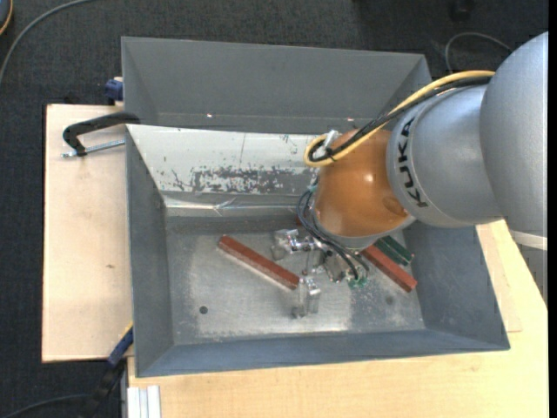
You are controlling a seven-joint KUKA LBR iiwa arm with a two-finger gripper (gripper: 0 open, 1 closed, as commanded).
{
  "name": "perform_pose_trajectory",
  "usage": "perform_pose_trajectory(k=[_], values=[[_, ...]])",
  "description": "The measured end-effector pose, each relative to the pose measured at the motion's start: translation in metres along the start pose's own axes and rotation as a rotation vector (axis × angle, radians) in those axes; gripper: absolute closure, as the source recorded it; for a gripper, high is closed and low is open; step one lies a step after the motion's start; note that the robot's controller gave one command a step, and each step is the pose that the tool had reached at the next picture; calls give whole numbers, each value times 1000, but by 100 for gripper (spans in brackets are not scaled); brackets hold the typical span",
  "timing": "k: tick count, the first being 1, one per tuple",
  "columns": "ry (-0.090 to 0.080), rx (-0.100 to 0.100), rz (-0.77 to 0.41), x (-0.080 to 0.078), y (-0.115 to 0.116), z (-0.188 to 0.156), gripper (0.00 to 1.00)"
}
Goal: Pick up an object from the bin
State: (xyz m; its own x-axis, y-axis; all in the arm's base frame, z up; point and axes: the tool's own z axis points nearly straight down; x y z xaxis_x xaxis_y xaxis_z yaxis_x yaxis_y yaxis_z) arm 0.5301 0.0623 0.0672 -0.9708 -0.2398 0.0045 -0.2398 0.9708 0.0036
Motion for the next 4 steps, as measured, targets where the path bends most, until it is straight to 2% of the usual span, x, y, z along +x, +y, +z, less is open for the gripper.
perform_pose_trajectory(k=[1,2,3,4], values=[[-5,2,3,-1,-2,-3,100],[-20,3,-166,-17,62,-150,100],[-4,3,-334,-30,71,-114,100],[-17,8,-657,-77,73,-166,100]])
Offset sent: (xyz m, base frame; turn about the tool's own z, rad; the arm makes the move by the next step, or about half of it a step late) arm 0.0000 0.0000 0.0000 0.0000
